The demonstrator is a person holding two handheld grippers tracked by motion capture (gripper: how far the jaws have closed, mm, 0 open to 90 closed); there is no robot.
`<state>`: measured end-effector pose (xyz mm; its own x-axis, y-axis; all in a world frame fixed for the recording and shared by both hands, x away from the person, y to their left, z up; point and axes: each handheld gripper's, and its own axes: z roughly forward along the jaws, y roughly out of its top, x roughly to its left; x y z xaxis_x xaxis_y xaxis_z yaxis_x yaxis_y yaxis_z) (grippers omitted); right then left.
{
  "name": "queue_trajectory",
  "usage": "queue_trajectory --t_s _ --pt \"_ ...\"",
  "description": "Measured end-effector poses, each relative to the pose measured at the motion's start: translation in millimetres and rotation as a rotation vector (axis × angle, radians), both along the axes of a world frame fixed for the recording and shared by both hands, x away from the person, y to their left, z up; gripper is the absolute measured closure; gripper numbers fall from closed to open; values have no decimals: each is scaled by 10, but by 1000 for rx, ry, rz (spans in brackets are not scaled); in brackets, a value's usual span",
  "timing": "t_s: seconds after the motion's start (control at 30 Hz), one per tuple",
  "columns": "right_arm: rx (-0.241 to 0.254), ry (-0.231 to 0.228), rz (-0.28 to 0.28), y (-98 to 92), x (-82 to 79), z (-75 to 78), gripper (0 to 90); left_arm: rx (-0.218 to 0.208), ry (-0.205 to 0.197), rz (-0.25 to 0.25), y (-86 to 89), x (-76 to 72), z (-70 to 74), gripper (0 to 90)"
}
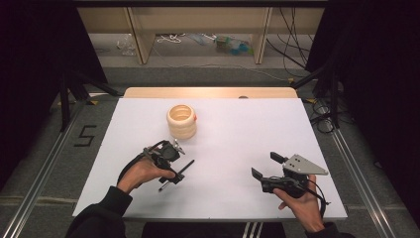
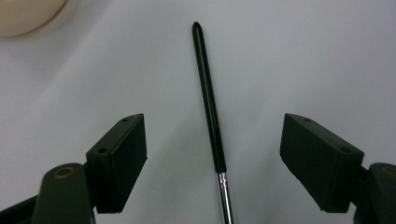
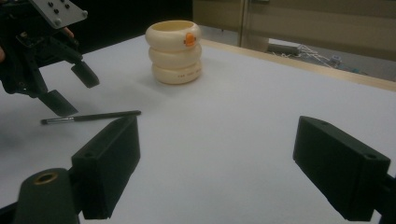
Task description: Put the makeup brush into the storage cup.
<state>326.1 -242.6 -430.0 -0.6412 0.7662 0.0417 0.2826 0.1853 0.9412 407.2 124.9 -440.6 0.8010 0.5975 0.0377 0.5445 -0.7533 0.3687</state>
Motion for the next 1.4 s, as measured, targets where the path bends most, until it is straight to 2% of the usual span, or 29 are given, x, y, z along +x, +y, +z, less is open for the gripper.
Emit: queue_trajectory --t_s 0.03,0.1,0.13,0.17,0.2,0.3,0.4,0.43,0.5,0.57,0.6,0.63,0.67,0.8,0.83,0.87,0.9,0.97,1.17,1.2,1.27,1.4 --pt "-9 3 0 -7 -2 6 156 16 7 -19 10 20 -4 230" --pt "1 2 1 3 -1 -1 156 10 25 11 -4 26 -46 233" --pt "-3 -10 2 1 6 -4 157 26 24 -7 -1 43 -54 233" --pt "-2 -17 1 2 9 -6 156 16 29 3 -10 41 -81 236" --pt "4 -3 3 8 4 -5 156 19 35 8 -21 45 -92 243" --pt "3 -4 4 8 4 -8 156 63 54 -7 -48 58 -102 267" --pt "3 -4 5 10 3 -7 156 60 71 -4 -71 67 -117 292" --pt "-28 12 -2 -9 -12 11 156 71 77 -17 -72 77 -117 301" --pt "-27 13 -3 -7 -11 10 156 85 85 -20 -84 95 -124 312" --pt "-28 12 -1 -8 -10 11 157 83 99 0 -102 104 -150 322" --pt "-29 13 0 -10 -11 11 157 94 103 -8 -101 122 -151 327" --pt "-1 1 6 5 2 -6 157 88 100 1 -108 126 -159 337" --pt "0 3 4 4 2 -7 157 93 109 -1 -110 133 -152 348" --pt "-15 3 -3 1 -1 -2 157 102 126 5 -124 142 -150 381" --pt "-20 -12 -3 0 8 -3 157 106 132 0 -127 143 -156 395" --pt "-18 -3 -3 3 4 -3 157 118 141 -9 -128 145 -156 404" --pt "-16 3 -2 5 -1 -3 157 108 136 -5 -132 140 -173 419" --pt "-18 -6 -1 0 3 -2 157 130 162 -12 -136 143 -169 442" --pt "-16 3 0 0 -1 -2 157 132 162 -1 -144 152 -191 507" --pt "-22 -17 0 -5 9 -4 157 125 156 2 -141 153 -197 525" --pt "-22 8 2 -2 0 -2 157 133 163 1 -133 162 -189 551" --pt "-20 10 2 7 1 -8 158 140 157 4 -144 152 -188 599"
